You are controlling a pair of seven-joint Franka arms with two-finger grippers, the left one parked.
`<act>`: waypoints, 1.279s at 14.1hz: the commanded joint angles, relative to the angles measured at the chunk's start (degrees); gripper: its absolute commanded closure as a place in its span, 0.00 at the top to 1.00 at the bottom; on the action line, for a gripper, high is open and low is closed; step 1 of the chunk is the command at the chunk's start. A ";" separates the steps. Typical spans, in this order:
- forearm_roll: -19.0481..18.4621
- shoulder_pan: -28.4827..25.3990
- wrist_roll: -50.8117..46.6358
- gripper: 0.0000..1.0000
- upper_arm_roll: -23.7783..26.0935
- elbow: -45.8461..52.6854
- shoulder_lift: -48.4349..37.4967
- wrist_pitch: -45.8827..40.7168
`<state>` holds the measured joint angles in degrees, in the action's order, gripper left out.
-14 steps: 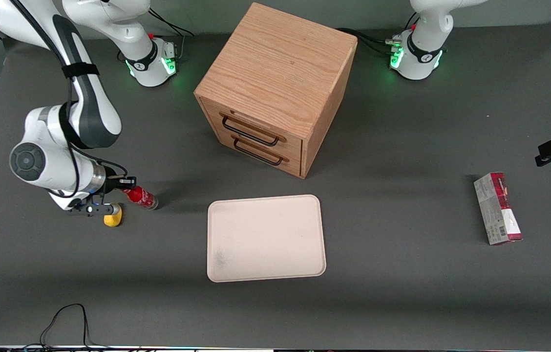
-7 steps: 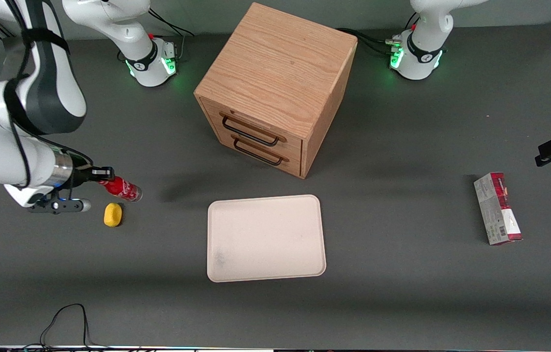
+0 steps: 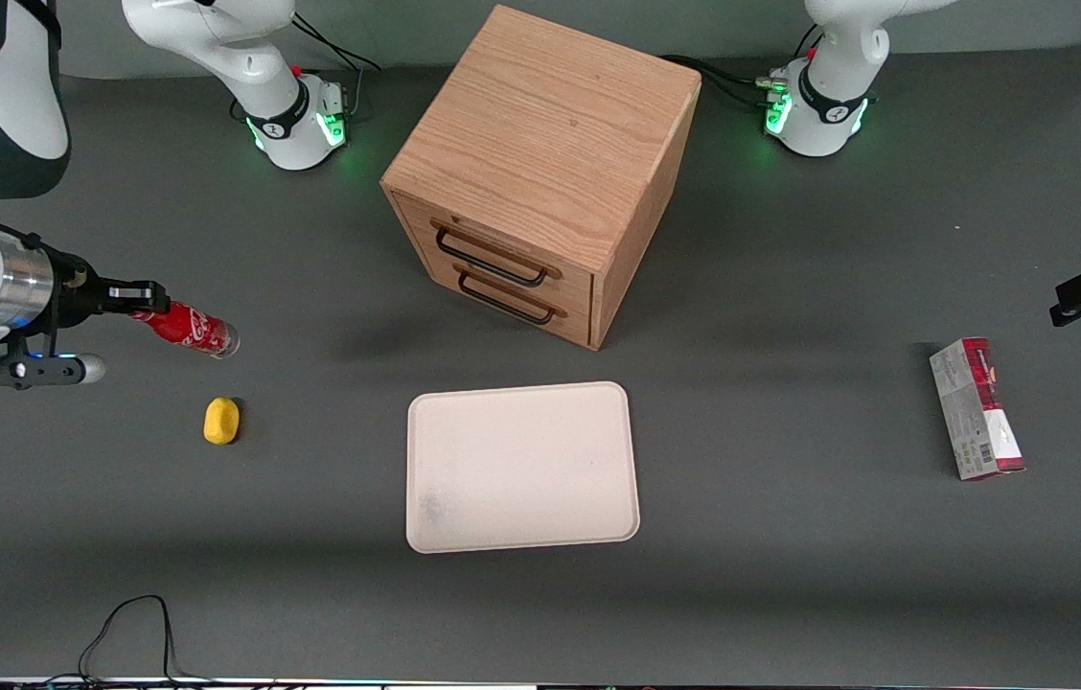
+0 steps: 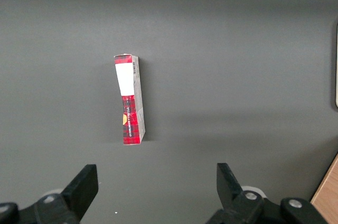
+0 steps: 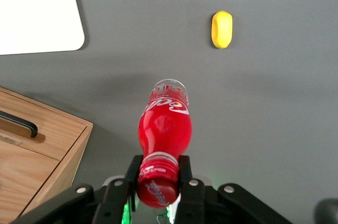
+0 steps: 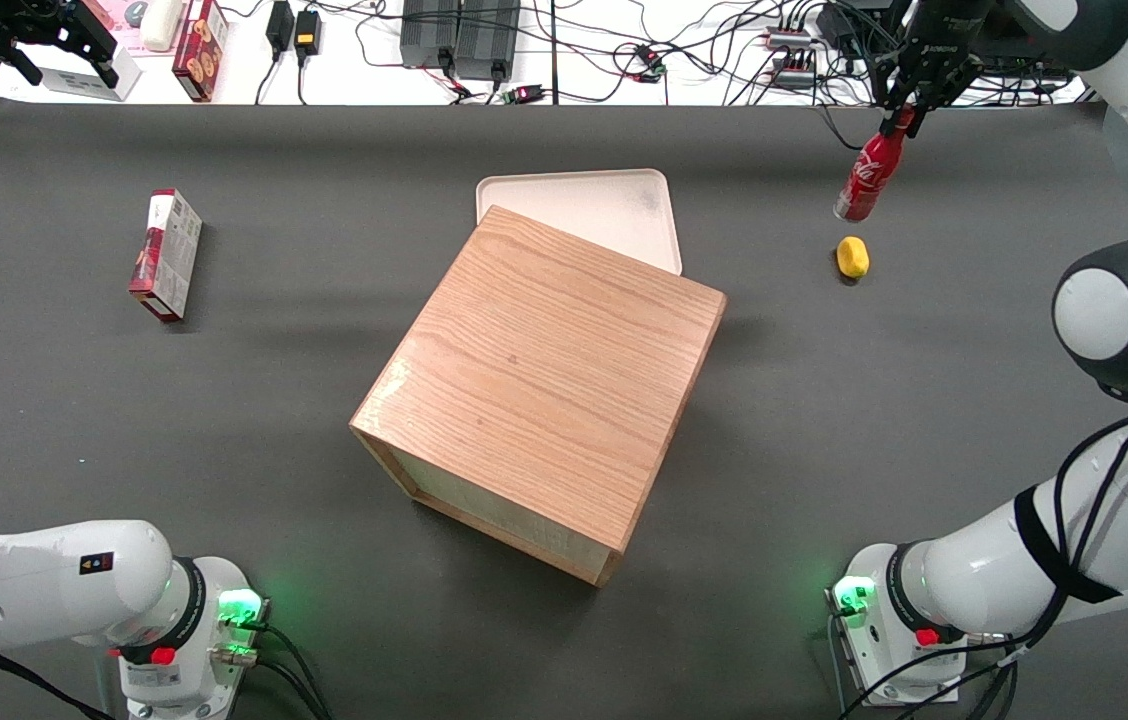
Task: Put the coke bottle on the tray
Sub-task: 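Lift the bottle with the right gripper and carry it toward the tray, then lower the bottle upright onto the tray's corner with the right gripper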
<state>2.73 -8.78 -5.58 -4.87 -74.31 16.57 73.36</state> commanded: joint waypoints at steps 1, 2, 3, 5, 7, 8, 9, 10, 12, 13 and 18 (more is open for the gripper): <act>0.88 0.08 -3.81 0.00 0.38 5.75 4.34 -2.52; 1.57 -0.10 -5.92 0.00 0.56 6.88 5.48 -2.43; 2.36 -0.36 -8.11 0.00 0.91 9.68 7.40 -2.43; 2.90 -0.37 -12.16 0.00 4.06 14.52 11.01 -2.52; 2.90 -0.37 -16.64 0.00 7.31 18.30 14.35 -2.43; 2.90 -0.37 -19.44 0.00 8.81 19.63 15.93 -1.91; 2.72 -0.45 -22.52 0.00 10.56 20.08 17.34 -1.03; 2.72 -0.54 -25.33 0.00 11.97 20.08 17.87 1.15; 2.64 -1.59 -28.78 0.00 13.21 20.08 19.19 4.33; 2.63 -2.73 -30.01 0.00 13.21 19.99 19.81 5.91; 2.20 -5.55 -37.30 0.00 13.13 20.08 24.29 15.74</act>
<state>4.46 -13.98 -39.79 8.31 -57.45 38.01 86.71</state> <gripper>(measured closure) 0.687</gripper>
